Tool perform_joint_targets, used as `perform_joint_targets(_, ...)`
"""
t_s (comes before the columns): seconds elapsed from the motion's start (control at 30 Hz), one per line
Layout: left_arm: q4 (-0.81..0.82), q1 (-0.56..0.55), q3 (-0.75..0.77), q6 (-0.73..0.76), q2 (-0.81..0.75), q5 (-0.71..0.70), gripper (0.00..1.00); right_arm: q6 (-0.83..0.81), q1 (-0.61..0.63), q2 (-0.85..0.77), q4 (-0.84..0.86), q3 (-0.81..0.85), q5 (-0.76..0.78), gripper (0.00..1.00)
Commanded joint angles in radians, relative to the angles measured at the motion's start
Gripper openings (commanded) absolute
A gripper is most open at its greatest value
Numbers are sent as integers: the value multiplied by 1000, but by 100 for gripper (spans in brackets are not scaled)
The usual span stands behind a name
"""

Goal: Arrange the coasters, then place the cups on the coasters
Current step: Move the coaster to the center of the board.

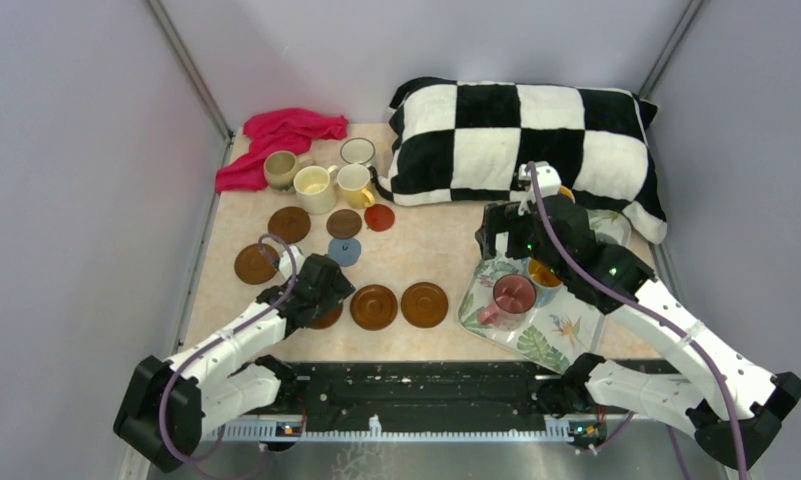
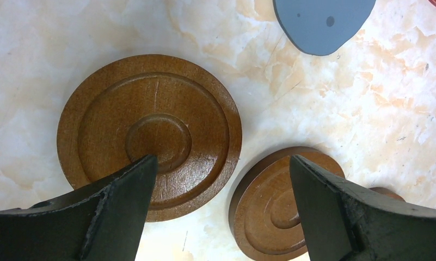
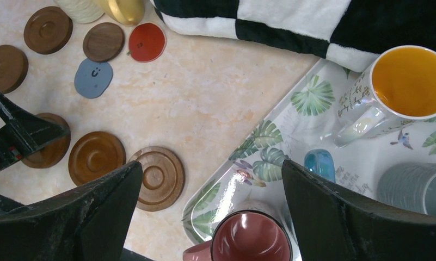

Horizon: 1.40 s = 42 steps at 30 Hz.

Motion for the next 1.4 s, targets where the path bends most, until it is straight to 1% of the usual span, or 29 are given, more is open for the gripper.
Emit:
perform_joint_targets(0.0,-119,-6,-33,-10,-19,46,98,4,3,-26,33,-10,21,99)
perform_joint_targets(0.27,-101,-7,-17,32,-16,43,98,8,4,-28,38,-15,20,99)
perform_joint_targets(0.57,-81,-7,146,181,28,13,98,-3,3,-20,39,0,22,99)
perform_joint_targets(0.87,-56,10,218,258,80,-70,98,-22,2,-3,59,46,15,99)
perform_joint_targets(0.9,-45,23,223,274,83,-68,98,-25,3,-1,61,49,15,99)
perform_joint_targets(1.03,24,133,234,353,101,2,98,-27,4,13,65,73,7,99)
perform_joint_targets(1.17,53,232,266,424,144,53,98,-32,4,12,74,65,7,99)
perform_joint_targets(1.37,88,354,325,509,244,128,98,-50,3,-42,94,30,23,99)
